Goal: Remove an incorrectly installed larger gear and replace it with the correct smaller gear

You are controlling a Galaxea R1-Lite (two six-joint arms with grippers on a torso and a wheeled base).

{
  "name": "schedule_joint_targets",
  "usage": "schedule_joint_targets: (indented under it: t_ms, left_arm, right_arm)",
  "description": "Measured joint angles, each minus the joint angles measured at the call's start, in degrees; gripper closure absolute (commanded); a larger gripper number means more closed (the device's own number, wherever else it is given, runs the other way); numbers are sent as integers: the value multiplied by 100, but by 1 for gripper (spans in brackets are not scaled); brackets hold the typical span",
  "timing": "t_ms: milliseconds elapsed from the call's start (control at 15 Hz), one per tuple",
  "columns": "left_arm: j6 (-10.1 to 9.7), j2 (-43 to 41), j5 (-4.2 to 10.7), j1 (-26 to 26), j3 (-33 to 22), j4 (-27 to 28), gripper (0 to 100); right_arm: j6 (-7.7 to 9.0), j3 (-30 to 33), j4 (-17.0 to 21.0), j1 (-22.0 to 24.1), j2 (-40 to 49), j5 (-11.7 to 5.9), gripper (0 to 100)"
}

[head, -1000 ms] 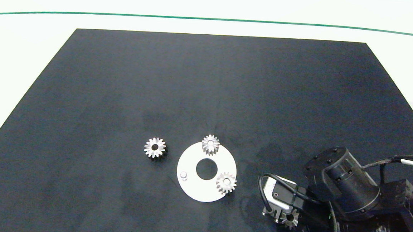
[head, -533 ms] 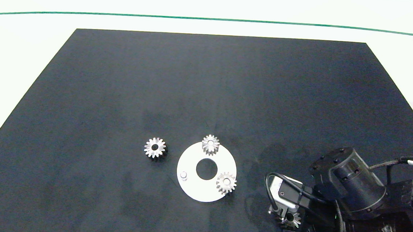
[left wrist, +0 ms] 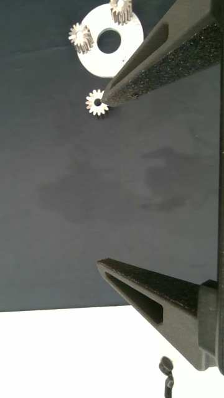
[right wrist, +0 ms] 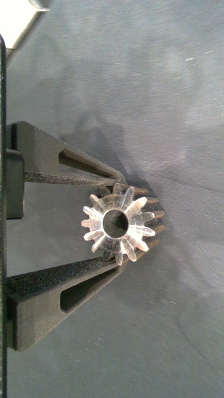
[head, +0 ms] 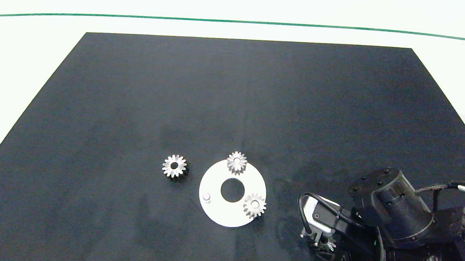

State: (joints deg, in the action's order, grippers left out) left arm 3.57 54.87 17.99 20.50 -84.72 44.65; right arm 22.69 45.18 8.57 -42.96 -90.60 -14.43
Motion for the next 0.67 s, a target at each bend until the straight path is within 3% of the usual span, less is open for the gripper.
schedule_joint_targets:
  t_ms: [133, 333, 667]
  left_arm:
    - [0, -22, 0, 7, 0, 0, 0]
    - [20, -35, 0, 11, 0, 0, 0]
    - [22, -40, -2, 16, 5, 0, 0]
  right_arm:
    - [7, -141, -216, 2, -41, -2, 69]
    - [-4, -202, -254, -10, -13, 0, 75]
    - [-52, -139, -524, -312, 367, 116, 75]
